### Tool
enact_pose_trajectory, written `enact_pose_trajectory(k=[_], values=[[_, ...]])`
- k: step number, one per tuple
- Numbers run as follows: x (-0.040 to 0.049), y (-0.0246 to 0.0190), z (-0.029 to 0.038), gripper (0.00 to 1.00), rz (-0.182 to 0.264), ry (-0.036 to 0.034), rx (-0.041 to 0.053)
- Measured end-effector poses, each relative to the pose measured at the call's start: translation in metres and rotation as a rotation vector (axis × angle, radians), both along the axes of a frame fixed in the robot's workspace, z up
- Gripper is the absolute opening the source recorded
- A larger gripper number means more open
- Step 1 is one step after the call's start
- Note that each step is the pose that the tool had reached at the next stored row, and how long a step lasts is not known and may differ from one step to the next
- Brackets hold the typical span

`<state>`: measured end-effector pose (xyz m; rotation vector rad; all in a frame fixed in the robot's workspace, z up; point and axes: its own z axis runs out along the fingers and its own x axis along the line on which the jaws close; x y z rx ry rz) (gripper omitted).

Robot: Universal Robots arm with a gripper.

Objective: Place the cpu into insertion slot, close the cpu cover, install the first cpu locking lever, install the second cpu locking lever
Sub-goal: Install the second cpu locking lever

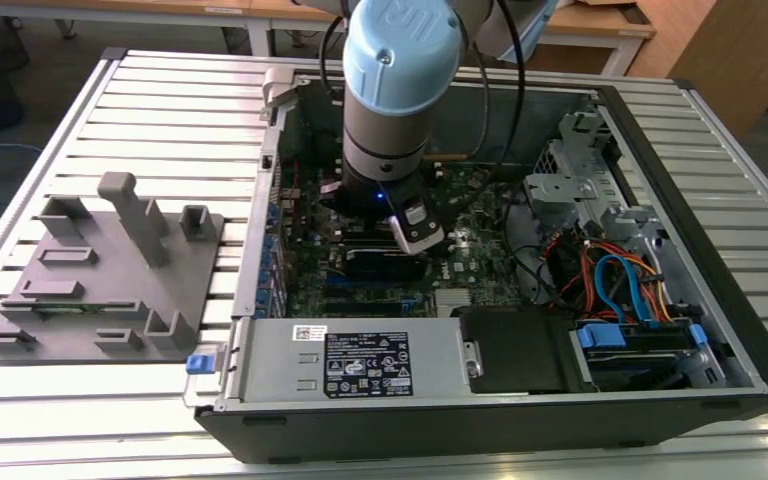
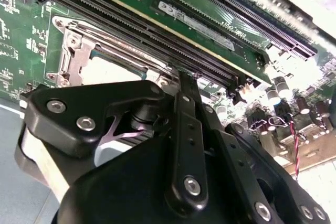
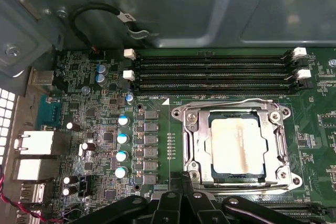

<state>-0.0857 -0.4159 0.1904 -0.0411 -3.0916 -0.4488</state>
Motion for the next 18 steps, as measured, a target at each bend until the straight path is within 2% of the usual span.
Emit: enact_pose_trajectory(k=[9,14,18], values=[[-0.0021,-0.0027,-0.0004,0.11,0.000,-0.0001,0.0002],[-0.0024,-0.0029,-0.0030,0.11,0.000,0.0002,-0.0002],[-0.0023,-0.0028,-0.0025,0.11,0.000,-0.0004,0.0004]])
